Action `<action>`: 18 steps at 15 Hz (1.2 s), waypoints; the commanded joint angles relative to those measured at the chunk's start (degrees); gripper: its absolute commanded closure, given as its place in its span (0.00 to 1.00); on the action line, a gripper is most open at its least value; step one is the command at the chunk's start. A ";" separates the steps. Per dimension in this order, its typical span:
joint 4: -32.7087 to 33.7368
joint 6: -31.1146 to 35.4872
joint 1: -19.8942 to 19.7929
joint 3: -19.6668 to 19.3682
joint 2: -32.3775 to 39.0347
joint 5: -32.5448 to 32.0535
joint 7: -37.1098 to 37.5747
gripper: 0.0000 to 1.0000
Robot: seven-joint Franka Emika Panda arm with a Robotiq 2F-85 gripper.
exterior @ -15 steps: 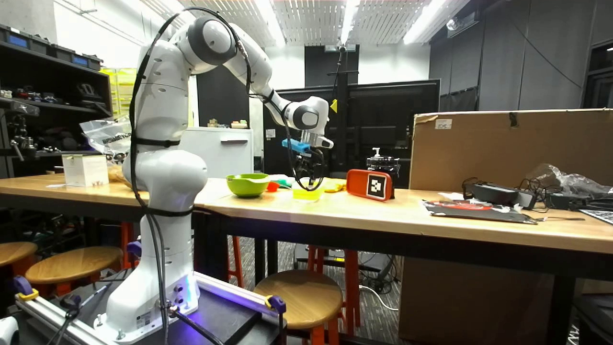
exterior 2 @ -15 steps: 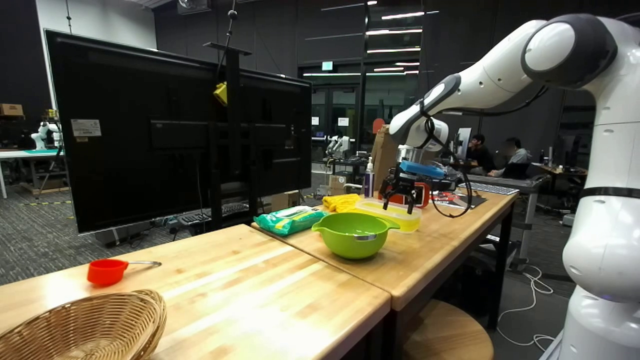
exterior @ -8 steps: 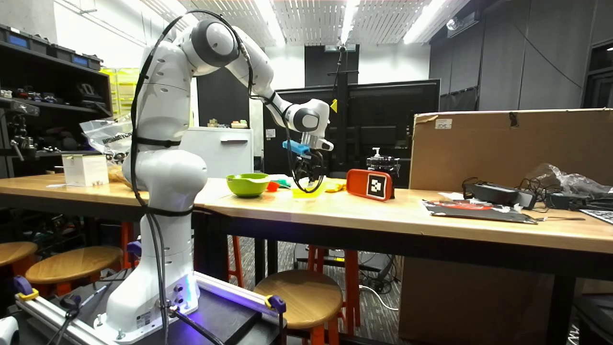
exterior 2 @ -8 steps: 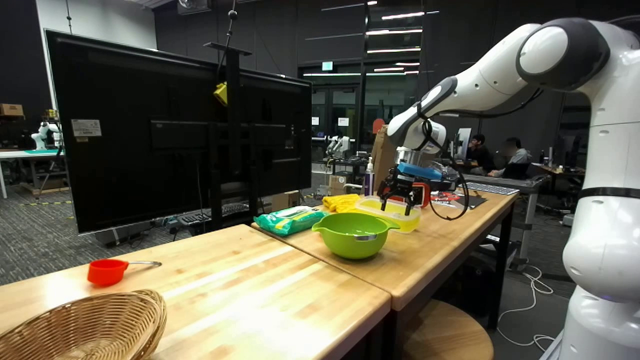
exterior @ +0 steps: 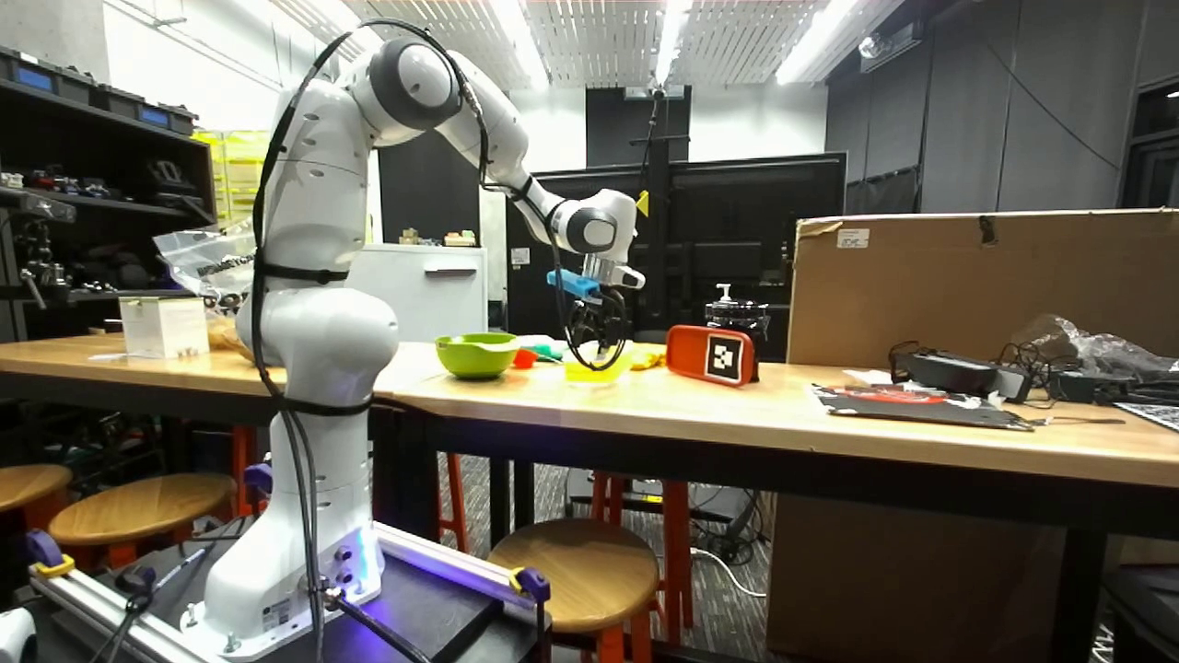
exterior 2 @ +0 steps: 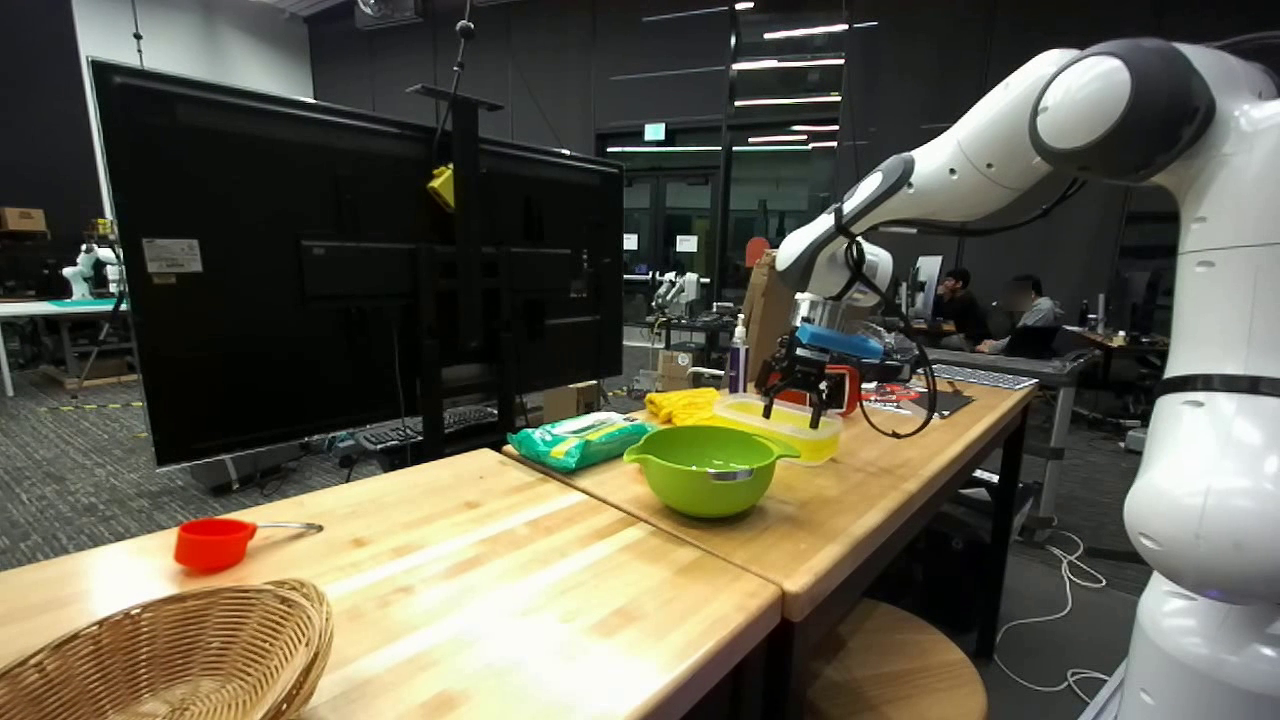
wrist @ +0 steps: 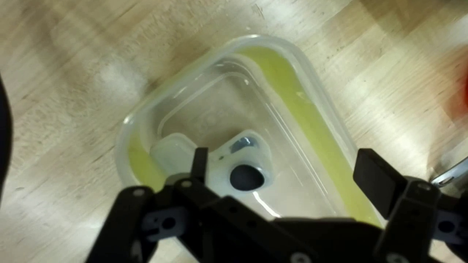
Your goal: Move the white object to the counter
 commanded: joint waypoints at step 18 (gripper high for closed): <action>1.78 1.99 -0.80 0.64 0.95 -2.63 9.75 0.00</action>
